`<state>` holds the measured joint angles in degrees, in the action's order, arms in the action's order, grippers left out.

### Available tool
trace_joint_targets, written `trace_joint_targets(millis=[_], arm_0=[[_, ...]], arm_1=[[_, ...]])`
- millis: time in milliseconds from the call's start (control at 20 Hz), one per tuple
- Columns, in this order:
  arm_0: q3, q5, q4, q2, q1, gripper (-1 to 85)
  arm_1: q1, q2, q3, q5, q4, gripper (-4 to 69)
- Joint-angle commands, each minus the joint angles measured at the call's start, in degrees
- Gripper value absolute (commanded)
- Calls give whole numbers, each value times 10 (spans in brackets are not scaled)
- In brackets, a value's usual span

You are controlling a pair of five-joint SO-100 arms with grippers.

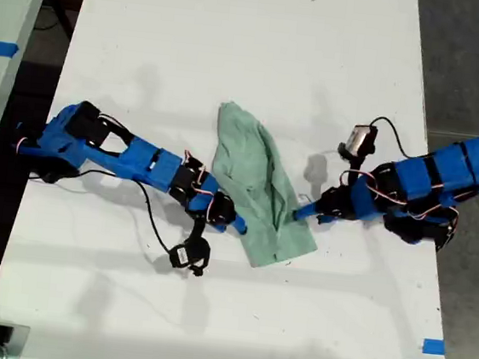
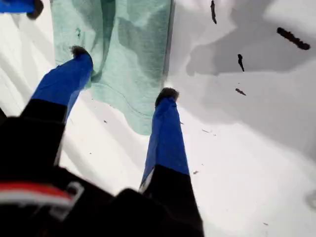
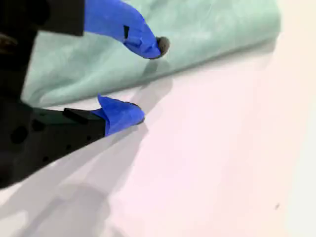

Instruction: Fold t shirt

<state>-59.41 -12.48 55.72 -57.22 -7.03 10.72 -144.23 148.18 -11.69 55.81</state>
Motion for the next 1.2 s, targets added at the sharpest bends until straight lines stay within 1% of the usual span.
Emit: trace_joint_targets(millis=[0,100,150,200,250,400,500,550,600,650,700,750,800,950,1150], arm_0=[[82,2,-100,20,-18,177],[82,12,-142,20,-20,177],[82,16,-157,19,-20,174],[82,16,-173,22,-23,170],[82,16,-188,31,-25,167],[81,28,-224,73,-42,163],[78,33,-233,90,-54,159],[74,35,-230,91,-59,157],[72,36,-219,90,-65,156],[70,51,-211,90,-68,136],[69,76,-202,92,-70,95],[69,96,-186,94,-74,32],[67,98,-163,94,-78,-2],[68,116,-109,68,-94,-2],[67,121,-45,4,-107,-2]], arm_1=[[19,61,-40,0,-58,265],[31,128,-67,-13,-63,252],[36,158,-76,-20,-74,214],[42,190,-89,-28,-83,156],[47,220,-103,-31,-90,138],[64,307,-156,-32,-122,134],[74,385,-209,-32,-142,77],[79,437,-254,-27,-141,56],[85,487,-307,-25,-127,35],[89,533,-359,-23,-100,20],[91,568,-406,-23,-69,20],[91,586,-438,-24,-40,20],[91,587,-448,-25,-26,20],[100,553,-454,-28,-10,20],[119,509,-475,-31,31,20]])
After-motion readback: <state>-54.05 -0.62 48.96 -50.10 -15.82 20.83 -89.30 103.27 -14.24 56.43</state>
